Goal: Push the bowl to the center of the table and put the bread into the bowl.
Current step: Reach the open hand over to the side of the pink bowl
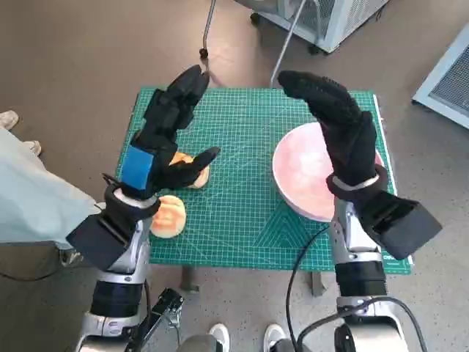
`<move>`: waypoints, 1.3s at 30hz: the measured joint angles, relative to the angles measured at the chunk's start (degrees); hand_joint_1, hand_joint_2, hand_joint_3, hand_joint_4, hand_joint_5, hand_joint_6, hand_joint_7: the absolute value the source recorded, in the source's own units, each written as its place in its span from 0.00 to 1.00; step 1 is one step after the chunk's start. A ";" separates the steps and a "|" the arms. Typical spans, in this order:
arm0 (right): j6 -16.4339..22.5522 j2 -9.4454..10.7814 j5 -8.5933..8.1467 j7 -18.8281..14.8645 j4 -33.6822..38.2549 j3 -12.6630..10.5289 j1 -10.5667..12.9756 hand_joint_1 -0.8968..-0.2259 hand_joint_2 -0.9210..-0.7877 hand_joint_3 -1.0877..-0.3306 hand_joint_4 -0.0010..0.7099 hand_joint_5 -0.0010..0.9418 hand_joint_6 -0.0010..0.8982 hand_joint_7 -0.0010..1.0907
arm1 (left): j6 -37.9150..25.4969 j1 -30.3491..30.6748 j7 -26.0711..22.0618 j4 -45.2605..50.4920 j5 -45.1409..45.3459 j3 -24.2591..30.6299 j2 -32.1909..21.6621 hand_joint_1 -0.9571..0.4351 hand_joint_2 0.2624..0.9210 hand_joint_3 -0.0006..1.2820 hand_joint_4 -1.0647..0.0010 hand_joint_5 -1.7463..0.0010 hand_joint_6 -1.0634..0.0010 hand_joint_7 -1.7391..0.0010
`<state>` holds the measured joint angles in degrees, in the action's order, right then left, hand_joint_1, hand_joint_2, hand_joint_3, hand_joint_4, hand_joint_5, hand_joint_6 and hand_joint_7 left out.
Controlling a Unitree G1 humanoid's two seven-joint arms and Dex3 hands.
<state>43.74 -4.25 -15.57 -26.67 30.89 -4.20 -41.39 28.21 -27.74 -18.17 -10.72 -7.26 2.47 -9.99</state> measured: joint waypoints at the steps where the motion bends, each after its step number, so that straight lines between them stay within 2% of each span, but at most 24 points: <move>1: 0.03 0.00 0.01 -0.01 0.06 0.00 -0.04 0.36 0.00 0.38 0.35 0.00 0.00 0.64 | 0.00 -0.03 0.00 -0.01 0.00 0.00 0.00 0.37 1.00 0.25 0.75 1.00 0.91 0.76; 27: 0.21 -0.50 0.08 -0.36 1.04 -0.41 -0.13 0.38 0.00 0.38 0.35 0.00 0.00 0.63 | 0.00 -0.43 -0.77 -0.21 -0.33 -0.02 -0.07 0.38 1.00 0.24 0.76 1.00 0.92 0.75; 34: 1.20 -4.02 -1.23 -1.34 3.75 -3.94 -0.16 0.38 0.00 0.39 0.36 0.00 0.00 0.62 | 0.02 -0.42 -1.48 -0.52 -1.01 0.21 -0.09 0.37 1.00 0.24 0.76 1.00 0.92 0.75; 39: 3.00 -6.43 -0.97 1.35 5.59 -7.59 -0.13 0.39 0.00 0.35 0.34 0.00 0.00 0.61 | 0.12 -0.41 -1.93 -1.12 -1.96 0.79 -0.31 0.37 1.00 0.24 0.76 1.00 0.92 0.75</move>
<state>46.74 -10.68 -16.54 -25.31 36.48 -11.78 -41.53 28.33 -28.15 -20.09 -11.84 -9.22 3.27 -10.30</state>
